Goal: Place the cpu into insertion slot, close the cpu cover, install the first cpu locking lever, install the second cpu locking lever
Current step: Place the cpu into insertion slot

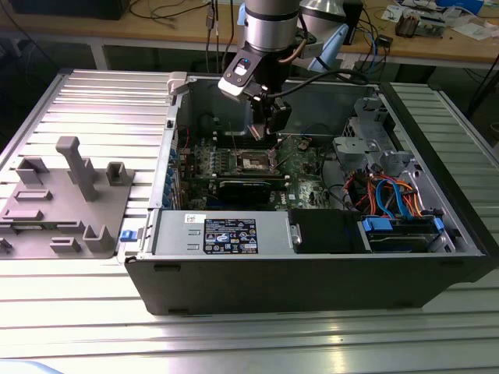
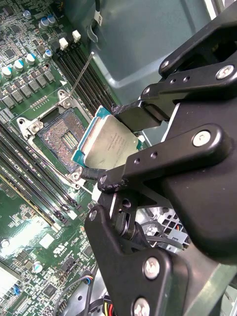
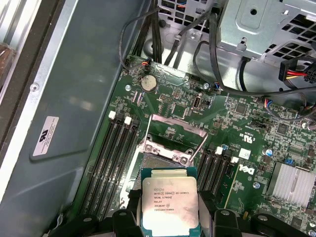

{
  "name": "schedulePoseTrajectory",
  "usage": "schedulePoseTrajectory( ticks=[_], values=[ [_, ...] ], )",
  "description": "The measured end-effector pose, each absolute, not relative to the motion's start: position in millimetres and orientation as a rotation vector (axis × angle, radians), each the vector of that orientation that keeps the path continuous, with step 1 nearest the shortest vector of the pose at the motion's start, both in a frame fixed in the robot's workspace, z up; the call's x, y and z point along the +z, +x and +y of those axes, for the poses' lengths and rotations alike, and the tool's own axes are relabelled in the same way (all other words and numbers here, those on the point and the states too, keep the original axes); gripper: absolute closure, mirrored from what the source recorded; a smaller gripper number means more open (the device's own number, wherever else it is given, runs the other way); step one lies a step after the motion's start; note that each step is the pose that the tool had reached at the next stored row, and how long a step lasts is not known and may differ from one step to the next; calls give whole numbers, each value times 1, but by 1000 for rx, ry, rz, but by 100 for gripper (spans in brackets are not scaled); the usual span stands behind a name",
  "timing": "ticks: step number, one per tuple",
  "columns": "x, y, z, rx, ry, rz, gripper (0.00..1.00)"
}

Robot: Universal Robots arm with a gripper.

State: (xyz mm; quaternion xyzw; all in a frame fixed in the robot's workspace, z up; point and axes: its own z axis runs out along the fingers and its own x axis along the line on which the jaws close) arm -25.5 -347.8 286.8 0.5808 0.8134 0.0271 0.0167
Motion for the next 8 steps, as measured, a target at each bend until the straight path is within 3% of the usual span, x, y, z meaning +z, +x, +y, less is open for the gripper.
schedulePoseTrajectory(
  ticks=[8],
  values=[
    [287,-26,-348,84,1810,2525,46]
  ],
)
